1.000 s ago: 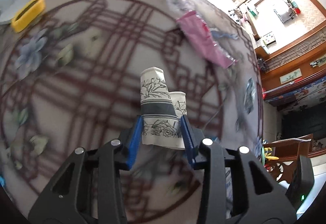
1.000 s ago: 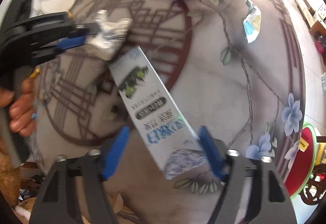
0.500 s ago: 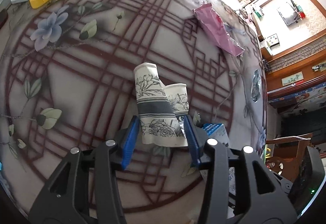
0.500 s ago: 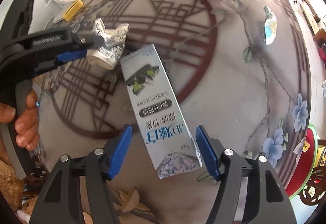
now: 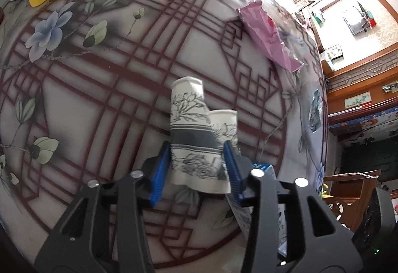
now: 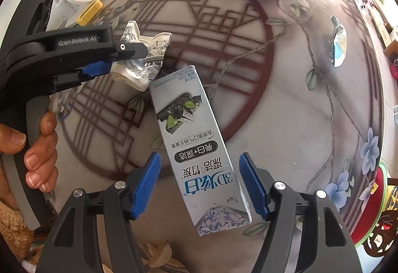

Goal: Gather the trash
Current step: 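Lift the cups and toothpaste box and carry them toward the red bucket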

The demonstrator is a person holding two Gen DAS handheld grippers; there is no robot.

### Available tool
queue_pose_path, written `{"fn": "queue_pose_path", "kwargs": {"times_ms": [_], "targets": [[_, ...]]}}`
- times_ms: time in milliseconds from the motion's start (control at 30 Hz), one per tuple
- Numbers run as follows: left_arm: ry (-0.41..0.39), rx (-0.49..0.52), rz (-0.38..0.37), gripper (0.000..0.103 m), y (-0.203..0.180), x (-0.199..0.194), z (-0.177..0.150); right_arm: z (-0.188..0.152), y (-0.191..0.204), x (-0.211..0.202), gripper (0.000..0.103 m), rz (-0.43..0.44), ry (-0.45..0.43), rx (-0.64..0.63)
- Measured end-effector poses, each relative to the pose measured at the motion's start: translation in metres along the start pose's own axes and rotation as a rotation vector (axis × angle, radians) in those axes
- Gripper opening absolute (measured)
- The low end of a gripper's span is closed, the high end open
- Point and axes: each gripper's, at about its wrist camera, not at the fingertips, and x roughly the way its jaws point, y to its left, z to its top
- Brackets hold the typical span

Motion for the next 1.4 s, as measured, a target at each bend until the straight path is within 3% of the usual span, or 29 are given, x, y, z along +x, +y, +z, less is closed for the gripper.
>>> {"fn": "queue_pose_path", "kwargs": {"times_ms": [200, 700, 1400], "targets": [[-0.029, 0.023, 0.019, 0.039, -0.005, -0.004, -0.001, -0.004, 0.001, -0.001, 0.054, -0.002, 0.007, -0.016], [-0.163, 0.099, 0.012, 0.039, -0.021, -0.054, -0.007, -0.018, 0.01, -0.035, 0.051, -0.003, -0.062, -0.017], [-0.18, 0.215, -0.041, 0.039, -0.048, -0.093, -0.052, -0.063, 0.011, -0.089, 0.05, -0.045, -0.181, 0.061]]}}
